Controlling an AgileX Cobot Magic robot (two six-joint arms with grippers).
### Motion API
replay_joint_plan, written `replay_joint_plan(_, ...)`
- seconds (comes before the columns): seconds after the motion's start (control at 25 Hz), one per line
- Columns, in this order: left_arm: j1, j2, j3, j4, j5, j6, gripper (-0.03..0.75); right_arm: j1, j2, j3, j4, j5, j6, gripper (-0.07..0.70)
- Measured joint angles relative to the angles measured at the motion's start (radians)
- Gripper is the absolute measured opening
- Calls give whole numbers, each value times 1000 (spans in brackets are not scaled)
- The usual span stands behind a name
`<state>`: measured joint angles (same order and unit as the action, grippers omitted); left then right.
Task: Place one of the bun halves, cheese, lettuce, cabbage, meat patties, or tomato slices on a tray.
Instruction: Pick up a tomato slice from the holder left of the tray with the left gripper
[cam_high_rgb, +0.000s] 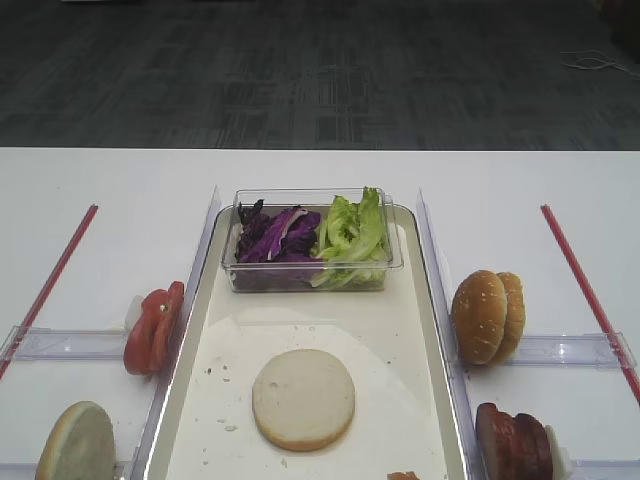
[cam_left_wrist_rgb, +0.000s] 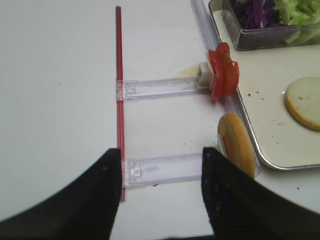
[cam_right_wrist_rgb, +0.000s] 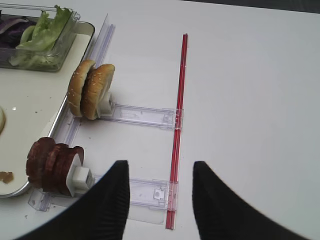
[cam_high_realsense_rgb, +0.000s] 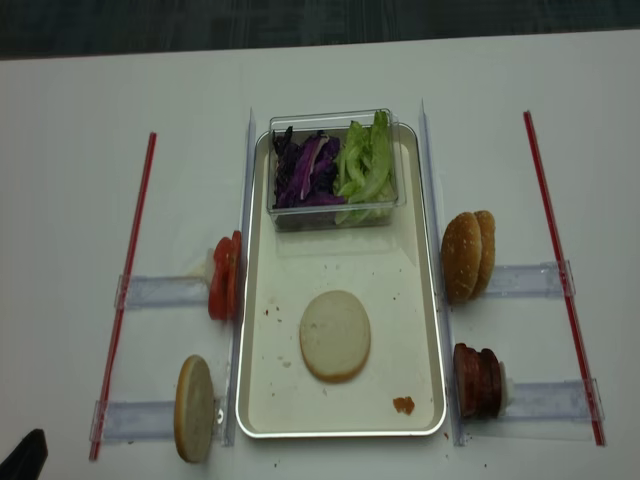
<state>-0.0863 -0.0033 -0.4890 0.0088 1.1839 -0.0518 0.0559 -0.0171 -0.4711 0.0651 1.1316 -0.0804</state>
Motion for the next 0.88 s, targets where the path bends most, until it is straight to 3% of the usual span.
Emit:
replay_joint_plan(0.36,0,265,-8,-9,-5,12,342,0,0,0,0,0,0,326)
replay_joint_plan(0.88,0,736,-274,-9,-6,-27,342,0,0,0,0,0,0,326)
